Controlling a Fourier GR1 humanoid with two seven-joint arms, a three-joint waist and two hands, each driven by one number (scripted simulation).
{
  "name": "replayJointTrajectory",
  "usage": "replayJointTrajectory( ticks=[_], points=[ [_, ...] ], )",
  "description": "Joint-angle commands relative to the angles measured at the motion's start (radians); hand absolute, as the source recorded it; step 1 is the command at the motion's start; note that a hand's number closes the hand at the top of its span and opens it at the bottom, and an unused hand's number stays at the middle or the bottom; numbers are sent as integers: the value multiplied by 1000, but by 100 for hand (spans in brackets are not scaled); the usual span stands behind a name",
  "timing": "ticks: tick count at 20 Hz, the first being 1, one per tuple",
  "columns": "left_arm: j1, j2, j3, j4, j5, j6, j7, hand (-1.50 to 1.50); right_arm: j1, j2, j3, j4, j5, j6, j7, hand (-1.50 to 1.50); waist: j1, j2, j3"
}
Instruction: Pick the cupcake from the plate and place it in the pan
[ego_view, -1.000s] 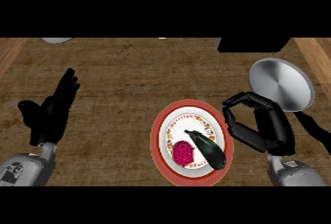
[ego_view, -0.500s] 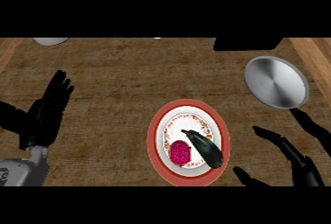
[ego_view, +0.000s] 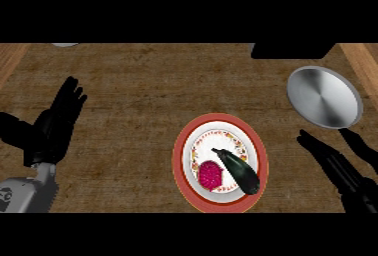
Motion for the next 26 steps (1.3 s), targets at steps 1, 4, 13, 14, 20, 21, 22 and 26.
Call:
replayJointTrajectory(
  ticks=[1, 4, 13, 14, 20, 21, 22, 26],
  points=[
    [-27, 1, 8, 14, 5, -21, 11, 0, -148, -11, 80, 38, 118, 142, 208, -150, 20, 5, -1],
    [-18, -4, 8, 2, 7, -37, 4, 0, -309, 32, 118, 115, 106, 266, 323, -150, 30, 5, 0],
    [-51, -2, 31, 22, 5, -47, 31, 0, -461, 154, 243, 225, -100, 645, 607, -150, 13, 3, 1],
    [26, -12, -1, -57, -21, -18, 38, 0, -481, 217, 301, 212, -66, 656, 702, -150, 20, -2, 1],
    [18, -50, 13, 2, -42, -34, -10, 0, -553, 314, 375, 253, -28, 728, 795, -150, 5, -2, 1],
    [-25, -20, 41, 21, -33, -48, 16, 0, -536, 242, 354, 239, -17, 741, 747, -150, -4, -1, 1],
    [-6, -40, 31, -2, -31, -29, 24, 0, -547, 265, 375, 269, -9, 750, 789, -150, 1, -2, 1],
    [-2, -46, 39, 29, -37, -42, 6, 0, -599, 283, 385, 276, 39, 778, 828, -150, -4, -2, 1]
  ],
)
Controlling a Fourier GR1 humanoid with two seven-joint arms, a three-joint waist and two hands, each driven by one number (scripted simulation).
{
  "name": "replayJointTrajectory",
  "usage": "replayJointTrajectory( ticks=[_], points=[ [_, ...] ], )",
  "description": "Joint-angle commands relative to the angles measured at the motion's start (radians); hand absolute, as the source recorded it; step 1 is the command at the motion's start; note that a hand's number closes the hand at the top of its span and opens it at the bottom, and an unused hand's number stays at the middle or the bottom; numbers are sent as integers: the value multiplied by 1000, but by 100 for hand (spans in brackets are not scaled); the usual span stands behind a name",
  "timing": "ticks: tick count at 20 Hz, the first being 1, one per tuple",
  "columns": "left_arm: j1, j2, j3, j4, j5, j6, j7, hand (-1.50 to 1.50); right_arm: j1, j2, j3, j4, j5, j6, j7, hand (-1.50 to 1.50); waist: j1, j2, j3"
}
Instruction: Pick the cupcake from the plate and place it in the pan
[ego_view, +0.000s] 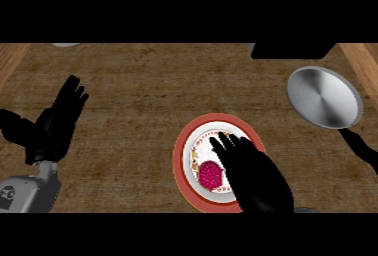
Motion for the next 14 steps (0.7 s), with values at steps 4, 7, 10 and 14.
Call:
replayJointTrajectory(
  ticks=[4, 7, 10, 14],
  points=[
    [19, -6, 18, 19, -12, -25, -23, 0, -99, 182, 50, 42, 70, 122, 263, -150, -2, 0, 0],
    [-11, -43, -2, -8, -45, 27, 23, 0, -52, 193, 79, 61, 119, 104, 206, -150, -6, 0, 1],
    [46, -35, 1, -22, -21, -25, -6, 0, -115, 250, 10, 172, 105, 146, 214, -150, 3, 1, 1],
    [-3, -27, 19, -1, -34, -16, 18, 0, -60, 249, 33, 259, 176, 110, 169, -150, -6, 2, 1]
  ],
)
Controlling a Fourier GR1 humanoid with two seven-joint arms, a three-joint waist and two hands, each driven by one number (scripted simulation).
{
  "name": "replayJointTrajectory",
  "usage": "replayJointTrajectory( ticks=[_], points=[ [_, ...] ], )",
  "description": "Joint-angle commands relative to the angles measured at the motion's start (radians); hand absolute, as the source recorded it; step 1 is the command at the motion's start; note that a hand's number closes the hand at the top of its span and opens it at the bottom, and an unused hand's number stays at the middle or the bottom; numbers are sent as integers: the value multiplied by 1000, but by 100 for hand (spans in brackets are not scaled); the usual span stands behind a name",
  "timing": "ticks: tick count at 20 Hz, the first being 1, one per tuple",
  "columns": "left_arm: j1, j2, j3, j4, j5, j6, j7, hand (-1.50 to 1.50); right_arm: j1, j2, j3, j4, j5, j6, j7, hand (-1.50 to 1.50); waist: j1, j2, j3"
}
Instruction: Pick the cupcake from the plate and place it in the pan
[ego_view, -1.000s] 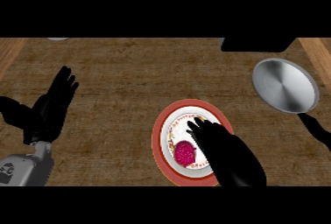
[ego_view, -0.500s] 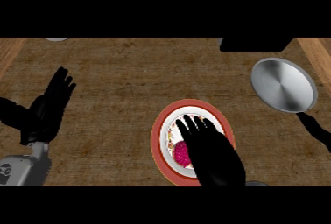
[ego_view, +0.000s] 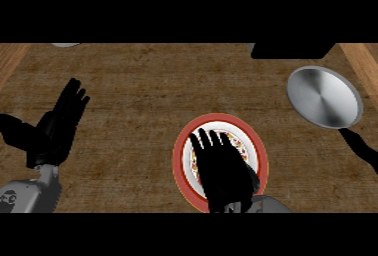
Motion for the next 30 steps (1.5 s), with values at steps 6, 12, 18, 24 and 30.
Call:
replayJointTrajectory(
  ticks=[6, 12, 18, 24, 30],
  points=[
    [-5, -19, 19, -28, -30, 13, 24, 0, -19, 111, -26, 162, 98, 22, 99, -150, 0, 1, 1],
    [3, -48, 17, 1, -49, -33, 4, 0, 52, 79, -76, 118, 128, 101, 16, -150, -4, 0, 1],
    [-20, -36, 76, 22, -37, -73, 32, 0, 60, 101, -98, 283, 229, -13, -120, -150, -3, 2, 1],
    [-21, -67, 92, -3, -66, -70, 57, 0, 34, 114, -105, 305, 186, -74, -117, -150, -2, 1, 1],
    [-23, -133, 64, 19, -134, -54, 19, 0, 34, 114, -81, 380, 154, -103, -132, -150, -1, 1, 1]
  ],
)
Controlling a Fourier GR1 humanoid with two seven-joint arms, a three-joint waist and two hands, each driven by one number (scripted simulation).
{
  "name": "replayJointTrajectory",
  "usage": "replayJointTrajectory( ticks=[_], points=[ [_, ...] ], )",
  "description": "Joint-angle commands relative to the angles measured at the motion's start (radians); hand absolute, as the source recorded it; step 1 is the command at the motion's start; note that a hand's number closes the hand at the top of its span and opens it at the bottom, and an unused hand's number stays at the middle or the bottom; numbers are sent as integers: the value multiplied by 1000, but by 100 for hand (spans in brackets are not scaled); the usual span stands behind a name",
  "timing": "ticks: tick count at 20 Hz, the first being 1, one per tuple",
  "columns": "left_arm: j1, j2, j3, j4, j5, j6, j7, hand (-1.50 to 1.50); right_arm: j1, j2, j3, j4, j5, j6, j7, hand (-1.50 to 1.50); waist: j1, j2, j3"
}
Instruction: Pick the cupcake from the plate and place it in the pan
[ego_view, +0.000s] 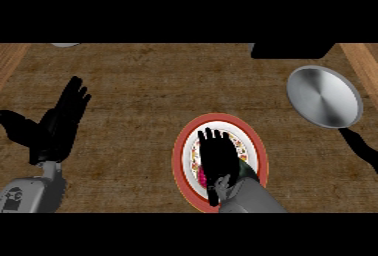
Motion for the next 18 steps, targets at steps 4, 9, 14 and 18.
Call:
replayJointTrajectory(
  ticks=[4, 9, 14, 18],
  points=[
    [42, -25, 11, -52, -22, -14, 8, 0, -3, 6, 67, 59, 20, -72, -94, 150, 1, -1, 0],
    [22, -22, 57, -13, -5, -64, 13, 0, -6, 6, 21, 124, 60, -127, -187, 150, 0, 0, 0],
    [26, -59, 30, -16, -43, -49, 3, 0, -14, -5, -9, 173, 66, -219, -262, 150, 0, 0, 0],
    [26, -54, 55, 3, -46, -57, -13, 0, 17, -47, 2, 53, 100, -232, -229, 150, -2, -1, 0]
  ],
)
